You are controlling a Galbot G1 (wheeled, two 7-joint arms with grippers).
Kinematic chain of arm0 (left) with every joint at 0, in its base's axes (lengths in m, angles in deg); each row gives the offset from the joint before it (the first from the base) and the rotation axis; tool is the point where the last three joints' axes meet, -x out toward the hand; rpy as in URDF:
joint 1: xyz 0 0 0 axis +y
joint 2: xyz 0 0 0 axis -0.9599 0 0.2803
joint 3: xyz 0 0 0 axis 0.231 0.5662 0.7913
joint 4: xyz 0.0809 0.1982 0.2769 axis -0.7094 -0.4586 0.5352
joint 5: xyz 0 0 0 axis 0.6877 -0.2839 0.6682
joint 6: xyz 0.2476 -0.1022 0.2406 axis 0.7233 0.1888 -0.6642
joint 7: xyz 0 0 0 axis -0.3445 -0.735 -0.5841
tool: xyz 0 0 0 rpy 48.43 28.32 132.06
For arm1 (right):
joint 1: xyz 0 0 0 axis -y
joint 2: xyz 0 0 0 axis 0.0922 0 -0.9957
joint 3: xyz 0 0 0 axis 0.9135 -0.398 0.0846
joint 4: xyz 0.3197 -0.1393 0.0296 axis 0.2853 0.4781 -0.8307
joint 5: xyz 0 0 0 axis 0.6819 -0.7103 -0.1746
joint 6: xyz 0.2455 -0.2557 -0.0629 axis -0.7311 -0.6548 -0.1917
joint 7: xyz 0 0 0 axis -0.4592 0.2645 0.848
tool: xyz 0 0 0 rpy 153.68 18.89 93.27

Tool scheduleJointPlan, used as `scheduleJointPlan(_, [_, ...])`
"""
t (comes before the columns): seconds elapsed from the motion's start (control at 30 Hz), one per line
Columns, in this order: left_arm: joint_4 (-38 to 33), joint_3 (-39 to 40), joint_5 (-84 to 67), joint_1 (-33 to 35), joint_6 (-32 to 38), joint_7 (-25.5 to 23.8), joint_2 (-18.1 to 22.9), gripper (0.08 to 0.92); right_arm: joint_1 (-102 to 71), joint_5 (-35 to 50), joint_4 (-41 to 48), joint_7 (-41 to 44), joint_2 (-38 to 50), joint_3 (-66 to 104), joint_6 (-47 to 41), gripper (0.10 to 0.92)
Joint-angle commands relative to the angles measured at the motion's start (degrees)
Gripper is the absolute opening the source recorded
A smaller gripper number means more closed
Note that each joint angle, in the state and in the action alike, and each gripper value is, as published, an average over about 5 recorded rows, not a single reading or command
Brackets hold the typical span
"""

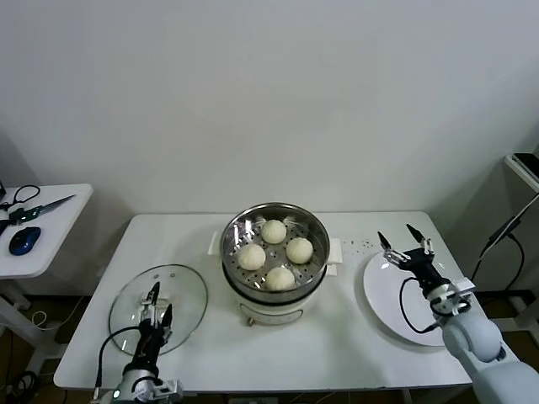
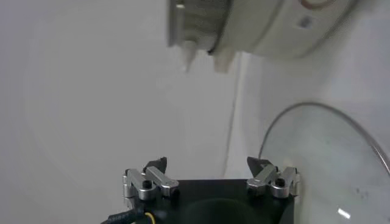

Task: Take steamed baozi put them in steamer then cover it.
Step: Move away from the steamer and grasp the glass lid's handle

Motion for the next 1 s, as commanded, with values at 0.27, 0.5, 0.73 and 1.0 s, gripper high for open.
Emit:
scheduleJointPlan(0.27, [16.06,-3.71,16.72,-10.84,-2.86,2.01,-1.84,0.823,-7.01,-4.57,-0.39,-1.21,-3.95,6.60,-1.45,0.823])
scheduleJointPlan(0.5, [17.86,-3.16,13.78,-13.20,-3.77,5.90,-2.07,0.823,-6.80,-5.67,0.27,-0.97,-4.48,6.00,-1.33,0.823])
scheduleJointPlan(0.73, [21.38,-2.78,13.08,-15.65,-3.79,8.50,-2.13,0.823,-6.60,-6.82,1.26,-0.53,-4.62,5.61,-0.97,0.823])
scheduleJointPlan(1.0, [23.88,-2.30,11.16,-16.87,-2.99,10.11,-2.28,0.823,-6.76,-8.05,1.92,-0.12,-4.99,5.84,-0.57,0.823])
